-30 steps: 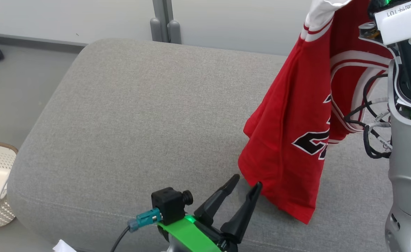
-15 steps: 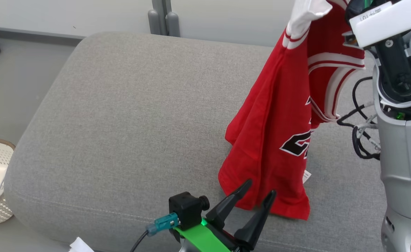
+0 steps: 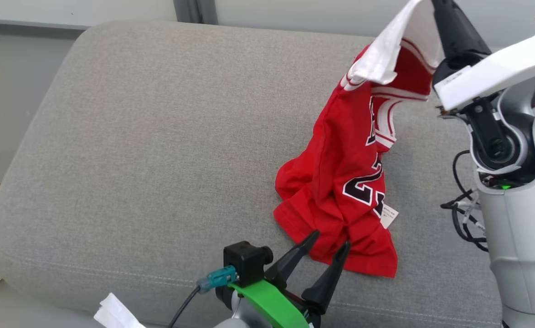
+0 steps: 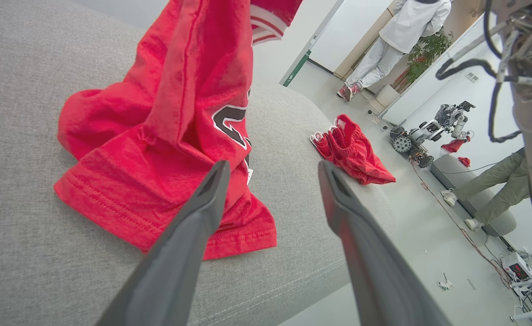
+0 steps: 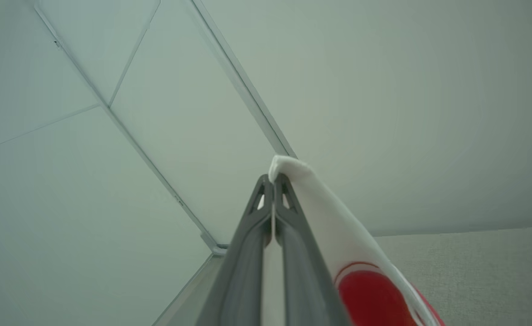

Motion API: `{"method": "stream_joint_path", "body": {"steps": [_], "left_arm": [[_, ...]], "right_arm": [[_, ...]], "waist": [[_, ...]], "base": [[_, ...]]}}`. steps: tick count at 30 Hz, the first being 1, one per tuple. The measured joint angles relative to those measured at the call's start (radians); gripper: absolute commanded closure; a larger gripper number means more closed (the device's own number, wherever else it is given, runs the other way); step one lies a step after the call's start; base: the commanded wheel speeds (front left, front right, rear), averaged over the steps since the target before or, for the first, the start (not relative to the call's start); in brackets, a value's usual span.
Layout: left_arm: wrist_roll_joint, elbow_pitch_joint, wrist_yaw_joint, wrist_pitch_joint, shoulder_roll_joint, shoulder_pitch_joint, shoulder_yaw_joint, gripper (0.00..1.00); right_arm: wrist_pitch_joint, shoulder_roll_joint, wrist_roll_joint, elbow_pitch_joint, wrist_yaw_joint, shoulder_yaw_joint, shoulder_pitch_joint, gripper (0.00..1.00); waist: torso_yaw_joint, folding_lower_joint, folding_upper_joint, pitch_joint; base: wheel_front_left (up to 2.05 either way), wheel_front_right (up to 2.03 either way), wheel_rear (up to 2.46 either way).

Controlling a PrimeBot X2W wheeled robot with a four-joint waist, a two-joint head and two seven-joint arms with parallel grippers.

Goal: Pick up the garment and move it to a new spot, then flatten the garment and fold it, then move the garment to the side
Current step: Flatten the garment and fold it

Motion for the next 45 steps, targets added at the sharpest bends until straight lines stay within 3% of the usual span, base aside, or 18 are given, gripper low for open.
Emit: {"method": "stream_joint_path", "body": {"steps": [8, 12, 18, 41, 43, 45], "left_arm": [[0.001, 0.065, -0.001, -0.008, -0.004, -0.046, -0.046, 0.00], [0.065, 0.171, 0.031, -0.009, -0.005, -0.076, -0.050, 0.00], [0.089, 0.263, 0.044, -0.012, -0.006, -0.111, -0.065, 0.00], [0.081, 0.343, 0.043, -0.017, -0.008, -0.200, -0.082, 0.00], [0.081, 0.351, 0.039, -0.017, -0.008, -0.200, -0.081, 0.16], [0.081, 0.356, 0.039, -0.017, -0.008, -0.200, -0.077, 0.51]], "right_arm": [[-0.020, 0.001, -0.014, 0.019, 0.000, -0.042, 0.006, 1.00], [-0.030, 0.007, -0.014, 0.016, 0.000, -0.042, 0.007, 1.00], [-0.031, 0.015, -0.014, -0.002, 0.000, -0.044, 0.006, 1.00], [-0.048, 0.023, -0.025, -0.032, 0.000, -0.101, -0.006, 1.00], [-0.051, 0.024, -0.025, -0.032, 0.000, -0.104, -0.006, 1.00], [-0.051, 0.025, -0.025, -0.032, 0.000, -0.104, -0.006, 1.00]], "waist": [[-0.026, 0.0000, 0.0000, 0.039], [-0.042, 0.0000, 0.0000, 0.054], [-0.066, 0.0000, 0.0000, 0.081], [-0.138, 0.0000, 0.0000, 0.175], [-0.135, 0.0000, 0.0000, 0.175], [-0.133, 0.0000, 0.0000, 0.176]], "base": [[0.00, 0.00, 0.00], [0.00, 0.00, 0.00], [0.00, 0.00, 0.00], [0.00, 0.00, 0.00], [0.00, 0.00, 0.00], [0.00, 0.00, 0.00]]}}
